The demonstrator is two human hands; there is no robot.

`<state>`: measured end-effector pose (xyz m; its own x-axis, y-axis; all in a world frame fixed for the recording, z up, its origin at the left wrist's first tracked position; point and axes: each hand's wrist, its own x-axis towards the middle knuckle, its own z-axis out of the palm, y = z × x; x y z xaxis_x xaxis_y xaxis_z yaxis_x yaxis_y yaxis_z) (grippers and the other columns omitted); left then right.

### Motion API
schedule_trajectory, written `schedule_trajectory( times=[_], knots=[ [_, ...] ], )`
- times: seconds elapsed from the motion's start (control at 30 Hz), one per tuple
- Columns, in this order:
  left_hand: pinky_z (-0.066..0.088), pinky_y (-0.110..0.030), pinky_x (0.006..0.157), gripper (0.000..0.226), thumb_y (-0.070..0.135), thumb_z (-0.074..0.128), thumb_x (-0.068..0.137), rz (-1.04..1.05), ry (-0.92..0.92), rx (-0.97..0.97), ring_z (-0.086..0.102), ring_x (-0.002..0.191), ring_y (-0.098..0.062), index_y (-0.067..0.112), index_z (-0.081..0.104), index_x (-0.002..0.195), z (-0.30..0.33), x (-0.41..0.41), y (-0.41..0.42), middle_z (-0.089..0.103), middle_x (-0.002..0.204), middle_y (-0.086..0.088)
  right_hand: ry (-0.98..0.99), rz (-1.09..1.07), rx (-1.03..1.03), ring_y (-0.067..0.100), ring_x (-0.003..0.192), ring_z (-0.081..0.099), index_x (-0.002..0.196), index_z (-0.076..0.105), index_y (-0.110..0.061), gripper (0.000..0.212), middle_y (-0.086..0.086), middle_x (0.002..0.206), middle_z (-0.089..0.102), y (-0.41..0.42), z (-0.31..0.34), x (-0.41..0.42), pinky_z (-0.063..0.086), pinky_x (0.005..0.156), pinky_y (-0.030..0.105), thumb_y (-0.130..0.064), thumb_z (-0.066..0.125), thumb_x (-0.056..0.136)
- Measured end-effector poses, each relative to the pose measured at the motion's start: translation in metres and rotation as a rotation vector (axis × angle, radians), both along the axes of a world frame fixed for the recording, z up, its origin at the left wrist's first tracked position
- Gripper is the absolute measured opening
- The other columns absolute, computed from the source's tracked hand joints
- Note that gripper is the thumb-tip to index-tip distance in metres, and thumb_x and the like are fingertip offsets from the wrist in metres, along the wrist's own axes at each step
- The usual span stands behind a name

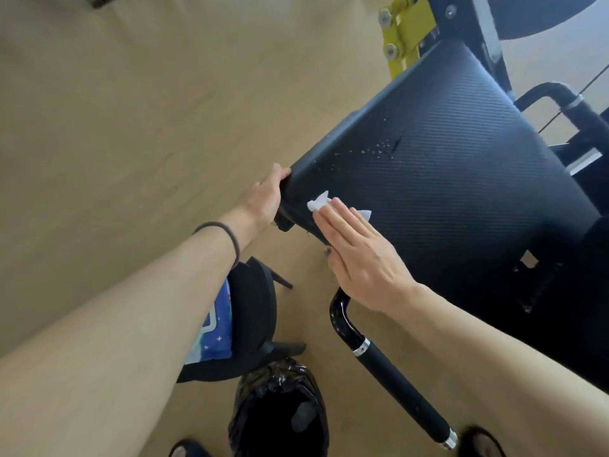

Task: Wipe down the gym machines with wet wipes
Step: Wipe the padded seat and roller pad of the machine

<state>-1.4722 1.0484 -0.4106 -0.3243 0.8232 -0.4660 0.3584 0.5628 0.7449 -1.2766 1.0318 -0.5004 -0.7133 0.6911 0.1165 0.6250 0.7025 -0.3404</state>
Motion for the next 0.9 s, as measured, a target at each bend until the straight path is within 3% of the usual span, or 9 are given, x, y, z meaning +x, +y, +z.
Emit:
schedule_trajectory(
  times=[0.07, 0.13, 0.2, 0.27, 0.37, 0.6, 0.73, 0.8, 0.9],
  knots=[
    [0.029, -0.016, 0.065, 0.049, 0.047, 0.016, 0.108, 0.017, -0.043, -0.005, 0.047, 0.086, 0.000, 0.031, 0.061, 0.122, 0.001, 0.000, -0.001, 0.057, 0.125, 0.002, -0.099, 0.123, 0.063, 0.016, 0.157, 0.004, 0.159, 0.024, -0.012, 0.057, 0.003, 0.167, 0.018, -0.001, 0.001, 0.027, 0.015, 0.127, 0.040, -0.032, 0.027, 0.106],
    [0.028, -0.015, 0.065, 0.052, 0.046, 0.017, 0.108, 0.079, -0.092, 0.017, 0.050, 0.096, -0.006, 0.028, 0.060, 0.129, -0.001, 0.002, -0.001, 0.057, 0.126, 0.002, -0.183, 0.217, 0.112, 0.017, 0.157, 0.006, 0.159, 0.025, -0.013, 0.058, 0.004, 0.167, 0.019, 0.005, 0.007, 0.041, 0.019, 0.126, 0.041, -0.032, 0.029, 0.105],
    [0.034, -0.020, 0.068, 0.045, 0.042, 0.022, 0.107, 0.224, -0.120, 0.079, 0.053, 0.098, -0.013, 0.024, 0.062, 0.114, -0.009, 0.001, -0.002, 0.060, 0.119, 0.000, -0.276, 0.307, 0.167, 0.018, 0.157, 0.004, 0.160, 0.022, -0.013, 0.059, 0.003, 0.168, 0.014, 0.017, 0.015, 0.030, 0.019, 0.126, 0.042, -0.036, 0.027, 0.105],
    [0.038, -0.028, 0.073, 0.041, 0.039, 0.025, 0.107, 0.401, -0.164, 0.115, 0.055, 0.098, -0.018, 0.019, 0.060, 0.102, -0.016, -0.001, -0.008, 0.061, 0.110, -0.002, -0.346, 0.421, 0.248, 0.019, 0.157, -0.003, 0.161, 0.017, -0.014, 0.061, 0.002, 0.169, 0.007, 0.034, 0.024, 0.000, 0.013, 0.127, 0.042, -0.039, 0.022, 0.106],
    [0.041, -0.031, 0.092, 0.049, 0.040, 0.026, 0.108, 0.579, -0.303, 0.076, 0.057, 0.110, -0.019, 0.012, 0.062, 0.124, -0.029, -0.004, -0.029, 0.062, 0.119, -0.004, -0.423, 0.519, 0.348, 0.022, 0.157, -0.005, 0.161, 0.017, -0.012, 0.062, 0.003, 0.169, 0.011, 0.057, 0.033, -0.034, 0.011, 0.127, 0.043, -0.038, 0.011, 0.105],
    [0.033, -0.041, 0.118, 0.053, 0.044, 0.022, 0.107, 0.559, -0.416, 0.044, 0.054, 0.127, -0.019, 0.019, 0.062, 0.132, -0.024, 0.020, -0.034, 0.061, 0.136, -0.003, -0.365, 0.552, 0.404, 0.022, 0.157, 0.002, 0.161, 0.013, -0.012, 0.059, 0.003, 0.170, 0.009, 0.067, 0.034, -0.035, 0.011, 0.127, 0.041, -0.035, 0.023, 0.108],
    [0.039, -0.034, 0.103, 0.045, 0.045, 0.024, 0.107, 0.628, -0.427, 0.077, 0.059, 0.108, -0.013, 0.023, 0.063, 0.105, -0.012, 0.028, -0.019, 0.066, 0.114, 0.001, -0.205, 0.273, 0.173, 0.019, 0.156, 0.008, 0.161, 0.017, -0.012, 0.060, 0.006, 0.168, 0.016, 0.064, 0.028, -0.020, 0.014, 0.127, 0.040, -0.036, 0.031, 0.108],
    [0.032, -0.030, 0.096, 0.043, 0.045, 0.024, 0.107, 0.582, -0.357, 0.038, 0.055, 0.105, -0.012, 0.021, 0.058, 0.119, -0.008, 0.034, -0.017, 0.061, 0.115, 0.003, -0.129, 0.058, 0.070, 0.016, 0.156, 0.006, 0.161, 0.016, -0.011, 0.062, 0.006, 0.169, 0.015, 0.062, 0.023, -0.001, 0.013, 0.127, 0.039, -0.041, 0.026, 0.108],
    [0.028, -0.039, 0.115, 0.050, 0.035, 0.022, 0.109, 0.445, -0.196, -0.045, 0.034, 0.144, -0.026, 0.013, 0.036, 0.151, -0.001, 0.041, -0.014, 0.037, 0.156, -0.008, -0.062, -0.203, -0.072, 0.011, 0.156, -0.001, 0.162, 0.009, -0.016, 0.062, -0.001, 0.170, 0.005, 0.079, 0.024, 0.007, 0.002, 0.128, 0.034, -0.043, 0.019, 0.108]
  ],
)
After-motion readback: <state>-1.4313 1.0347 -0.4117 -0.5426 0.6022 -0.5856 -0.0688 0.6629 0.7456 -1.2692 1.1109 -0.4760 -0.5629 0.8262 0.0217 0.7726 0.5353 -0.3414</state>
